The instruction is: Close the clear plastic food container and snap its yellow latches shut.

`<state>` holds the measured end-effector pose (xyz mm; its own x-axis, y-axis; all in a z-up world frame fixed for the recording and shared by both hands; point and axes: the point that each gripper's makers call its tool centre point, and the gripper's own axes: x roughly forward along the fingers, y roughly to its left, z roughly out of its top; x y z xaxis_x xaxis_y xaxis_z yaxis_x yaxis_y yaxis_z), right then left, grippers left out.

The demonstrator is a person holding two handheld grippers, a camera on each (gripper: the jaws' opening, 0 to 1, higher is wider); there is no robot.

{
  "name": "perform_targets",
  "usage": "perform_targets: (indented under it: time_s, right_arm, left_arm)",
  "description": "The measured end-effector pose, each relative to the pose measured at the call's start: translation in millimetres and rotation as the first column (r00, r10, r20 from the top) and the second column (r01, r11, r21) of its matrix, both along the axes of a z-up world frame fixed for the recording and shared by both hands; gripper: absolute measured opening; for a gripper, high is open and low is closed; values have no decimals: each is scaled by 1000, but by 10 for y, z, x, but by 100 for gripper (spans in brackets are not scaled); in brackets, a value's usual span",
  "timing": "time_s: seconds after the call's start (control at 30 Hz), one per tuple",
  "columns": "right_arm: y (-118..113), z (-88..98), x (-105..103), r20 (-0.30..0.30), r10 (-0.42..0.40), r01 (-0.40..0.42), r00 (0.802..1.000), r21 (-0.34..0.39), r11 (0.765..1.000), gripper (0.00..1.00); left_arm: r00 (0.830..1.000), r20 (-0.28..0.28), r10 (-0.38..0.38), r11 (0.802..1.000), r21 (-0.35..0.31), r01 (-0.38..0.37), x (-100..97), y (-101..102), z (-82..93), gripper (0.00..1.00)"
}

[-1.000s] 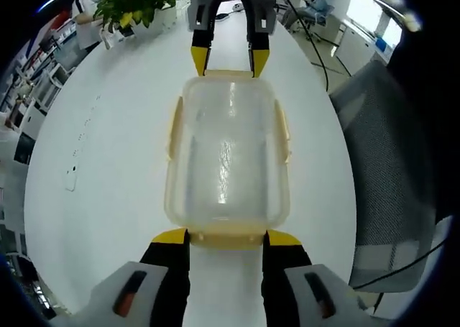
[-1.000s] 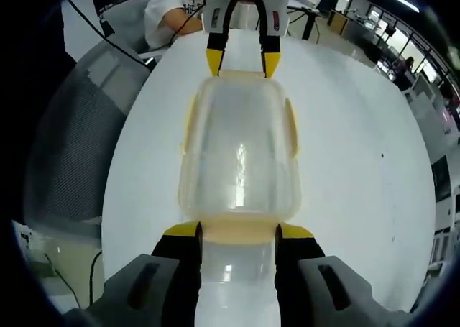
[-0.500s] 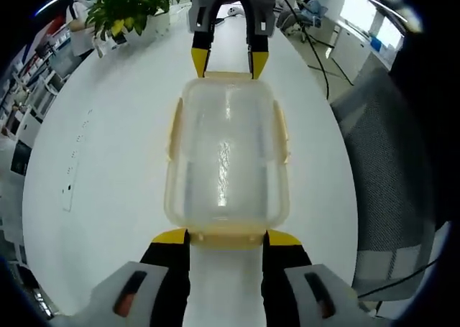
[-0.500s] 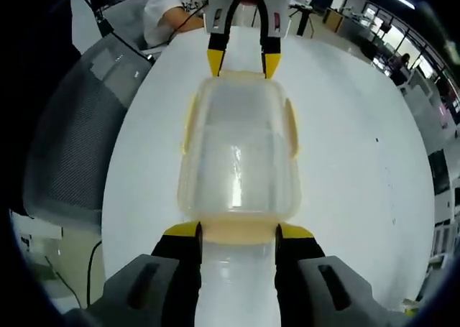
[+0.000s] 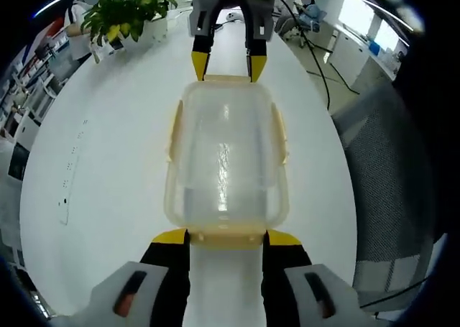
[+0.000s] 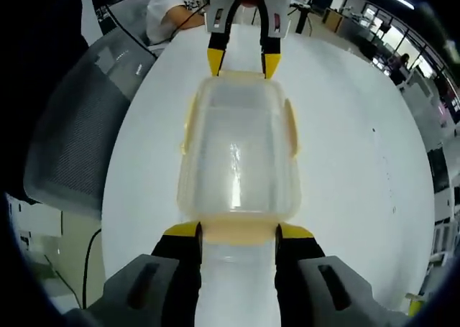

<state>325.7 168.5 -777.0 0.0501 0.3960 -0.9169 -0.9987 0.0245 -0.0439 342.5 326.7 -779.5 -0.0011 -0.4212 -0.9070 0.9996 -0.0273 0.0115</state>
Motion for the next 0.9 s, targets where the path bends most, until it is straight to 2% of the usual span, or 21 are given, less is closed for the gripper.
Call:
perform_targets:
  time_s: [0.57,0.9]
  right_arm:
    - [-286,-20,1,-10,-14,14,1000,-8,1000,37]
    - [-348,-45,-39,-23,-23,23,999,-2,1000,37]
  left_arm:
    - [1000,-21,-11,999,-35,10,11,-296,-10,33]
    - [999,-36,-16,999,-50,14,-12,-360,-33,33]
